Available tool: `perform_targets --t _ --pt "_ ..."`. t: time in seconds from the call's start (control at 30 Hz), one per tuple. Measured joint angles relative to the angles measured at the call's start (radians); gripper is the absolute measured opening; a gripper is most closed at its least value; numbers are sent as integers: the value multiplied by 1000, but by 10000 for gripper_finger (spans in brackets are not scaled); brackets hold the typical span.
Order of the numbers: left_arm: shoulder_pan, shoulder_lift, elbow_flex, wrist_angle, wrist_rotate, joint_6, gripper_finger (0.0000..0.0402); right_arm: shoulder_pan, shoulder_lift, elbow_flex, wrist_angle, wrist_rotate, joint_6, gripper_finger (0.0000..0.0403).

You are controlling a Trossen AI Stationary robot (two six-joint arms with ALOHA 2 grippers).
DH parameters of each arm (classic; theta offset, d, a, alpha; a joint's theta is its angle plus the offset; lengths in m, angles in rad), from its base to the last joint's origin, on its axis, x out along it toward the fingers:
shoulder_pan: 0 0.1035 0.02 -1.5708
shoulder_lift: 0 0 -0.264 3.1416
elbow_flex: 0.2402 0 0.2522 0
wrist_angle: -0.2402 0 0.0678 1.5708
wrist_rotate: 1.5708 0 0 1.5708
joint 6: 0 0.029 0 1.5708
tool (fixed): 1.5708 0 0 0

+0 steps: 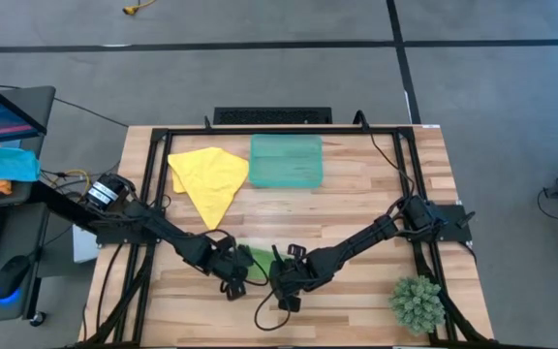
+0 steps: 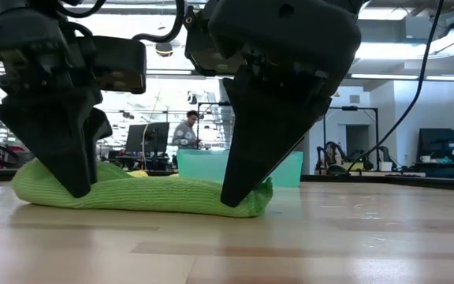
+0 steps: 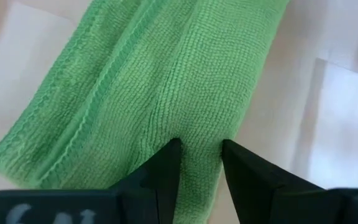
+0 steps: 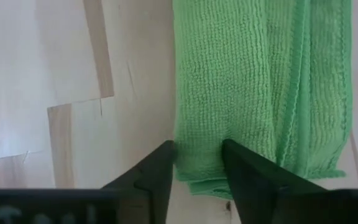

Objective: Roll microfiber towels into tight, uniform cylinder then place into a basket
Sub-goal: Roll the folded green microfiber towel

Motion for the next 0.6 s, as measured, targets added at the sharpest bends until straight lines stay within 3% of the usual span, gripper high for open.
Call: perform_targets --t 0.23,0.6 --pt "0 0 0 5 27 -74 118 0 0 0 -5 -19 4 189" --pt "-2 0 0 11 49 -91 118 24 -61 -5 -60 -30 -91 146"
